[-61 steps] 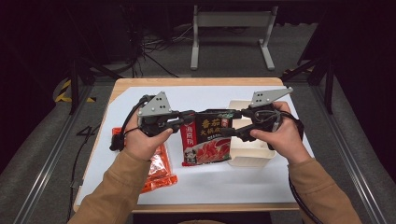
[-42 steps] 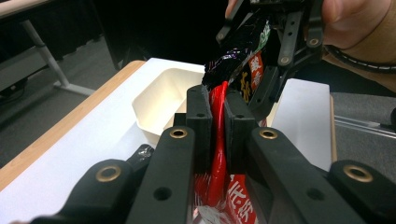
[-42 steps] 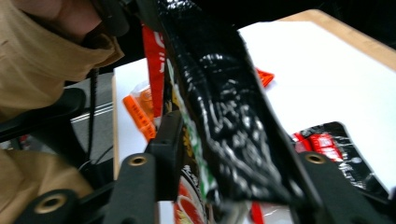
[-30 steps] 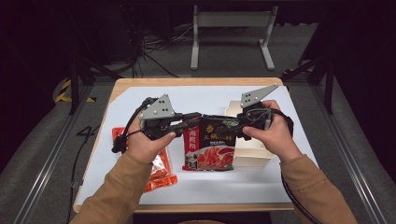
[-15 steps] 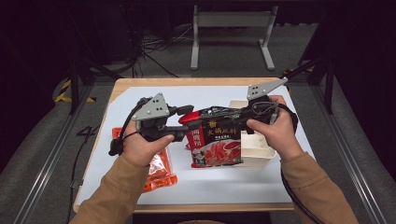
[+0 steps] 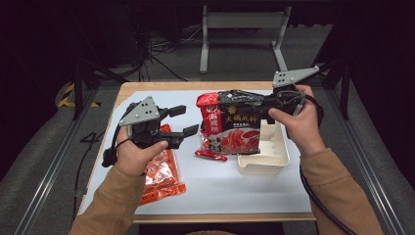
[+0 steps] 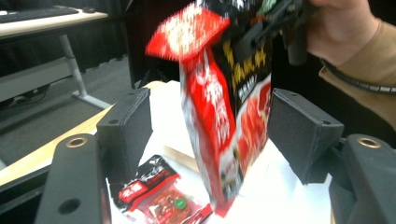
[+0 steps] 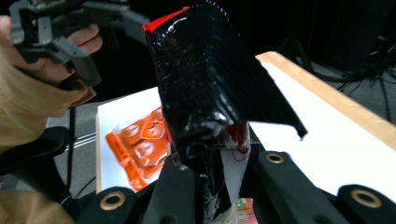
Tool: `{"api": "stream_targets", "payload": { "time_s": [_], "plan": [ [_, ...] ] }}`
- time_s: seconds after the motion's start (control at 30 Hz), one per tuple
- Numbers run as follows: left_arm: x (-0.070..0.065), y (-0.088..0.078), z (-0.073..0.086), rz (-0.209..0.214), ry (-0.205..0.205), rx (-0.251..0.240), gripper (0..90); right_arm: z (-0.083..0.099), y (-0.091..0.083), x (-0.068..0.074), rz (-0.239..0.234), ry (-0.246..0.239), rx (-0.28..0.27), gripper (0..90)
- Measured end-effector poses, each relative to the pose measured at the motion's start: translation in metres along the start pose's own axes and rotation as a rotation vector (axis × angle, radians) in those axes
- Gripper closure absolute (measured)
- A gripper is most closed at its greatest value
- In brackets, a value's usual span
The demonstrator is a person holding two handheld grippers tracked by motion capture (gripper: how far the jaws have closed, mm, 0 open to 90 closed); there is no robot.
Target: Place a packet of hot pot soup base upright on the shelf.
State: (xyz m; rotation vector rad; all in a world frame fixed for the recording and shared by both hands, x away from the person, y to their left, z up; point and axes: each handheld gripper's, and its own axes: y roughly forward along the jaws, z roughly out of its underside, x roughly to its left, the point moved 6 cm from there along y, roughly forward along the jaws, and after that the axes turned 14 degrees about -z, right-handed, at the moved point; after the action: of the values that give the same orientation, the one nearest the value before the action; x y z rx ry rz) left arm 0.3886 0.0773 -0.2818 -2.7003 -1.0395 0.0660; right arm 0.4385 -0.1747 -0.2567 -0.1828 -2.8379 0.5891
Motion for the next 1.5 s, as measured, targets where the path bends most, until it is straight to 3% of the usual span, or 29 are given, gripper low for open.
{"api": "stream_targets", "payload": {
  "time_s": [0.13,0.27,0.47,0.7,0.93,1.17,1.27,1.5],
  "plan": [
    [0.005,-0.003,0.006,-0.012,-0.012,0.008,30.6,-0.005,-0.011,-0.012,0.029,-0.002,-0.013,81.9],
    [0.009,-0.006,0.013,-0.008,-0.049,0.009,29.4,-0.008,-0.021,-0.026,0.052,0.004,-0.027,81.8],
    [0.013,-0.009,0.021,-0.022,-0.054,0.019,28.1,-0.009,-0.03,-0.043,0.09,-0.013,-0.03,81.4],
    [0.017,-0.014,0.036,-0.067,-0.047,0.047,26.9,-0.004,-0.043,-0.064,0.136,-0.028,-0.053,81.4],
    [0.025,-0.027,0.048,-0.113,-0.092,0.046,26.2,0.0,-0.054,-0.085,0.179,-0.027,-0.069,81.3],
    [0.032,-0.029,0.064,-0.139,-0.136,0.05,25.7,0.004,-0.061,-0.102,0.217,-0.025,-0.086,81.3],
    [0.036,-0.029,0.068,-0.143,-0.158,0.047,25.6,0.008,-0.064,-0.112,0.244,-0.046,-0.09,81.1],
    [0.042,-0.024,0.076,-0.16,-0.163,0.066,25.4,0.016,-0.067,-0.125,0.271,-0.039,-0.101,81.2]
  ]
}}
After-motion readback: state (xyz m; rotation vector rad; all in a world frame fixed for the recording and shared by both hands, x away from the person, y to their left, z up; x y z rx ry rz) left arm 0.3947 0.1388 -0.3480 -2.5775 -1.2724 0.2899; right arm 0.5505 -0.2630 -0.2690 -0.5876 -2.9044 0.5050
